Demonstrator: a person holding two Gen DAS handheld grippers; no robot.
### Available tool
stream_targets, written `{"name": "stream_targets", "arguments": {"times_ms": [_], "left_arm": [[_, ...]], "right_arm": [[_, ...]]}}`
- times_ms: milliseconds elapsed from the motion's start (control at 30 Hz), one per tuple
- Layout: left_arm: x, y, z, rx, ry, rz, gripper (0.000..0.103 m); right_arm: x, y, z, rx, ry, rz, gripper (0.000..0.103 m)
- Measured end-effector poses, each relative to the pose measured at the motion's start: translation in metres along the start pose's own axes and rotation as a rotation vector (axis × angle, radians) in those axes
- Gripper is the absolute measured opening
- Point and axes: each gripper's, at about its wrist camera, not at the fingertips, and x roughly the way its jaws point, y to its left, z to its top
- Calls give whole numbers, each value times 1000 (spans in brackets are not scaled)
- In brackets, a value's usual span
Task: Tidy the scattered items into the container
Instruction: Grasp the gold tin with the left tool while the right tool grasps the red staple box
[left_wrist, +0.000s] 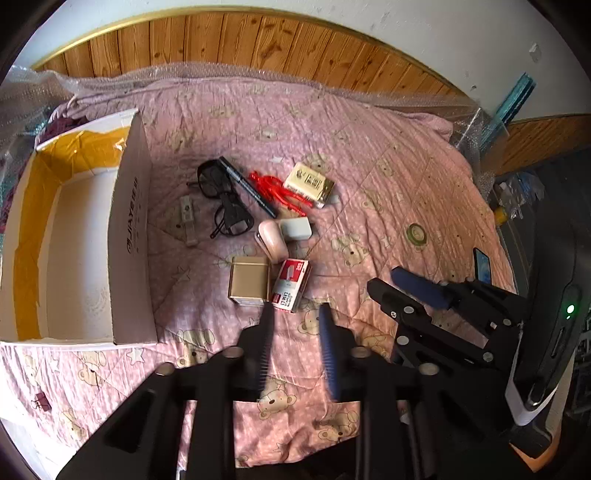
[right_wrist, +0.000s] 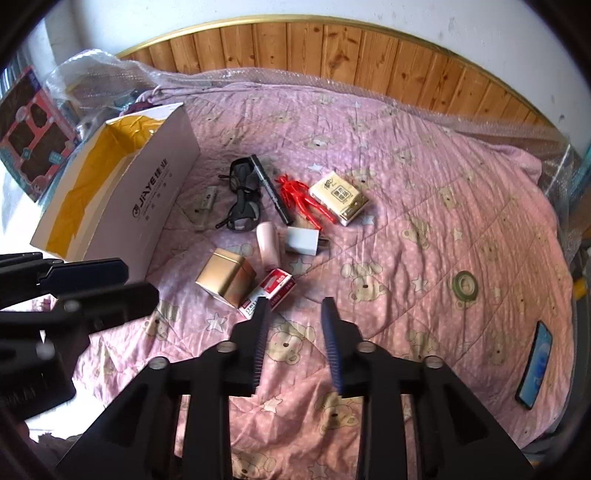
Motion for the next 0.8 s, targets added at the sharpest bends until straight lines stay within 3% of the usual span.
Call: {"name": "stream_targets", "arguments": {"times_ms": [133,367,800], "left_arm": [[10,0,4,16,22,-1,48],[39,8,18,35,70,-16,54],[100,45,33,-19,183,12,54]], "right_arm": [[12,-4,4,18,29,23,37],[48,-17,7,79,120,75,39],[118,-33,6,238,297,276,40]]}}
